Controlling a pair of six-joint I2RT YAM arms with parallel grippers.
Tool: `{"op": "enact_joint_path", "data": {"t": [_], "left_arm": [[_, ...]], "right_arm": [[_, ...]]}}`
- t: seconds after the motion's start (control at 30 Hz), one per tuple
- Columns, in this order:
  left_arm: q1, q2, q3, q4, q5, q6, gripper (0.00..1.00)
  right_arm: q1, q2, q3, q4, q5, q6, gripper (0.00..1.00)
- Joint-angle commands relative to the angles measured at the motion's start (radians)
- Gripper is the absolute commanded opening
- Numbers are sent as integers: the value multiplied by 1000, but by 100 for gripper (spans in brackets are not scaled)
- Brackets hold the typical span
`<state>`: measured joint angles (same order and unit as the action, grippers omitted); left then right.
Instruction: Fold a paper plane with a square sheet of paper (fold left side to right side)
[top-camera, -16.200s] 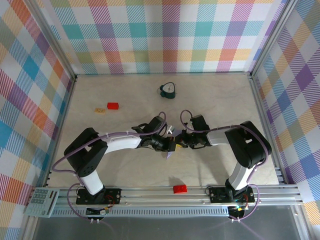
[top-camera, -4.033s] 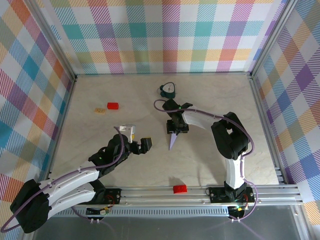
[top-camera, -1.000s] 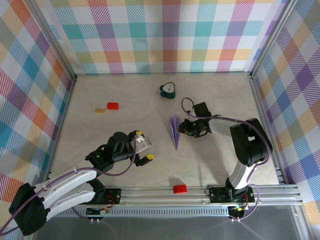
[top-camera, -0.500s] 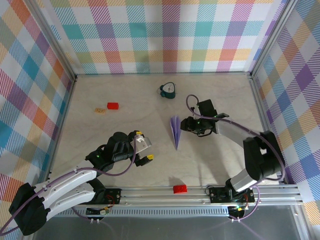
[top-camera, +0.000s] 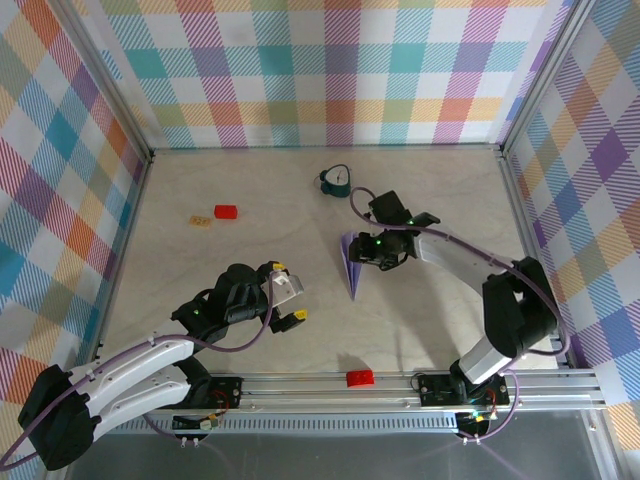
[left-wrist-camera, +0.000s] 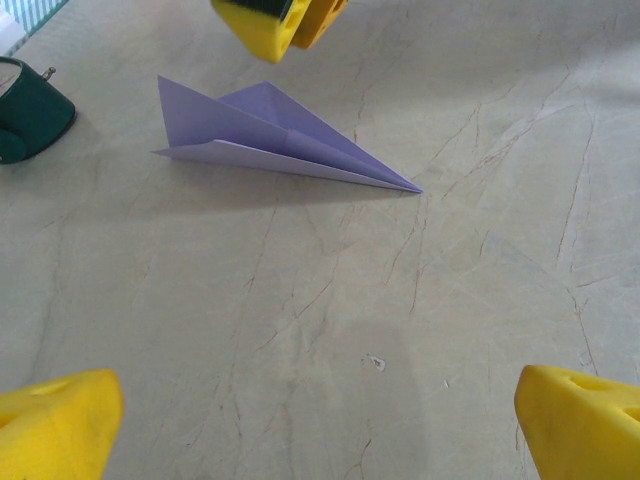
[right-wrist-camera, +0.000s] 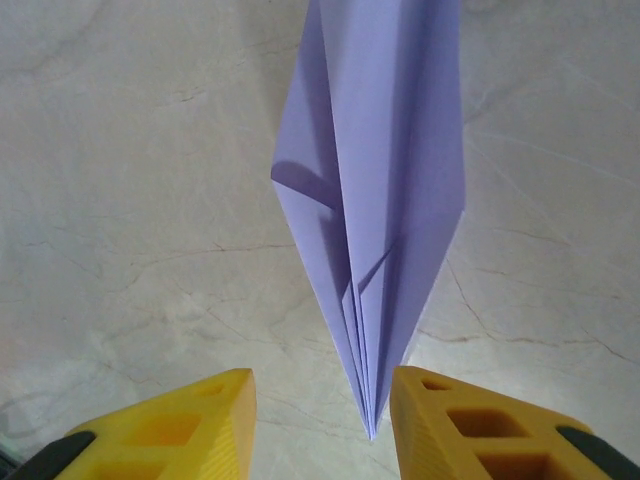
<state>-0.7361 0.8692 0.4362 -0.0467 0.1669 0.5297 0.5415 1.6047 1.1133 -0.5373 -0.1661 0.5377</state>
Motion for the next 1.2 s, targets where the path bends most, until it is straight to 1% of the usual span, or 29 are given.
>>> {"op": "enact_joint_path", "data": {"t": [0.0,0.2,0.4,1.17], "left_arm": [[11,-14,1,12,0,22,100],[11,-16,1,11,-6,24,100],[11,-14,-1,11,-5,25,100],[10,-11,1,6,-6,26,100]], "right_arm": [[14,55,57,-66,34,-1,39],[30,137,109,-78,35,-7,38],[37,186,136,-77,30,-11,37],[49,262,156,-98,62,-18,25]]}}
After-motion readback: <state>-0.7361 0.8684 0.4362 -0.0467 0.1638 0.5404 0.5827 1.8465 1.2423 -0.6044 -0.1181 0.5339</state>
